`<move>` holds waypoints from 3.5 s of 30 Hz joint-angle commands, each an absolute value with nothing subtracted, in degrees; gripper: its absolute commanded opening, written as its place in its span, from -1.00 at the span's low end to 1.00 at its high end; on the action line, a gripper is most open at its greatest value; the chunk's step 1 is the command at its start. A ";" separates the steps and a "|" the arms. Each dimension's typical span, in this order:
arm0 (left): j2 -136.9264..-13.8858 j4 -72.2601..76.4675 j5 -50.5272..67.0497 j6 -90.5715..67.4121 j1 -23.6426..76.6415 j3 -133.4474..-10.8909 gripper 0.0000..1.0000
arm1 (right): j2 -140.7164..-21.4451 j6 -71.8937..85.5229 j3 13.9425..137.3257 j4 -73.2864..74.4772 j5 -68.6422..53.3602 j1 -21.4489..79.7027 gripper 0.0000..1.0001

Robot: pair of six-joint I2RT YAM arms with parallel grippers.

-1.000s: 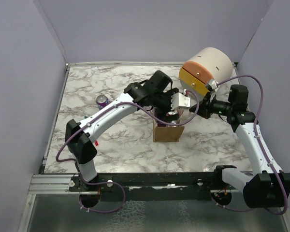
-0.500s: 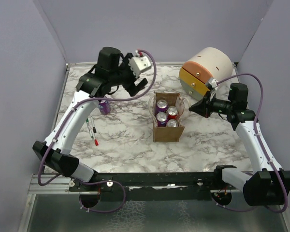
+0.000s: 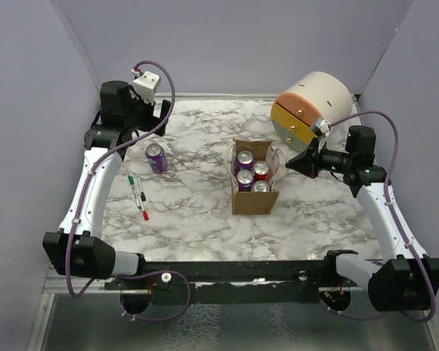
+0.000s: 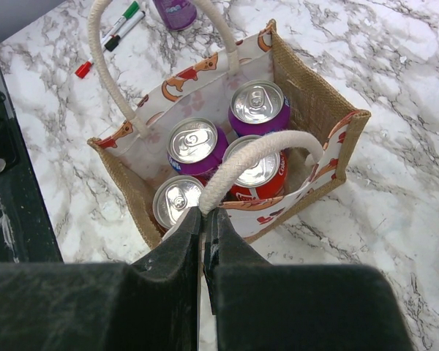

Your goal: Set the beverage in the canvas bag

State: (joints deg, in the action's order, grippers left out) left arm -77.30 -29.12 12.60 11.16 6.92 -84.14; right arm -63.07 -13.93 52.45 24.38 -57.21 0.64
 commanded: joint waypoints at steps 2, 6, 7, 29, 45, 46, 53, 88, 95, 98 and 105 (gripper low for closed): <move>-77.95 -27.95 6.55 8.46 4.68 -80.92 0.99 | -61.72 -14.46 52.89 23.82 -59.07 0.79 -0.98; -81.06 -29.28 7.00 9.48 3.34 -79.76 0.99 | -61.66 -14.50 52.63 23.70 -58.98 0.79 -0.98; -81.99 -29.28 6.87 10.08 3.22 -79.36 0.99 | -61.62 -14.50 52.57 23.69 -59.04 0.79 -0.97; -96.85 -33.57 17.48 14.26 0.79 -76.31 0.85 | -61.52 -14.59 52.27 23.60 -58.36 0.80 -0.98; -101.33 -32.60 16.08 14.49 0.78 -76.61 0.44 | -61.09 -14.59 51.82 23.56 -58.26 0.79 -0.98; -101.34 -32.53 16.02 14.53 0.76 -76.62 0.40 | -61.08 -14.59 51.84 23.60 -58.26 0.79 -0.98; -99.60 -33.20 15.73 15.99 0.75 -78.51 -0.05 | -61.37 -14.56 51.95 23.43 -58.35 0.79 -0.98; -83.89 -37.74 18.77 14.89 14.83 -102.94 -1.00 | -60.70 -14.59 52.32 24.41 -58.43 0.79 -0.97; -84.86 -33.12 20.43 10.47 21.18 -107.49 -1.00 | -60.01 -14.46 51.92 24.18 -58.79 0.79 -0.98; -86.51 -32.14 25.32 9.47 23.10 -109.31 -1.00 | -59.95 -14.41 51.61 23.93 -58.93 0.81 -0.98; -90.84 -30.18 33.51 7.00 28.27 -112.14 -1.00 | -59.96 -14.29 51.63 23.94 -58.26 0.84 -0.98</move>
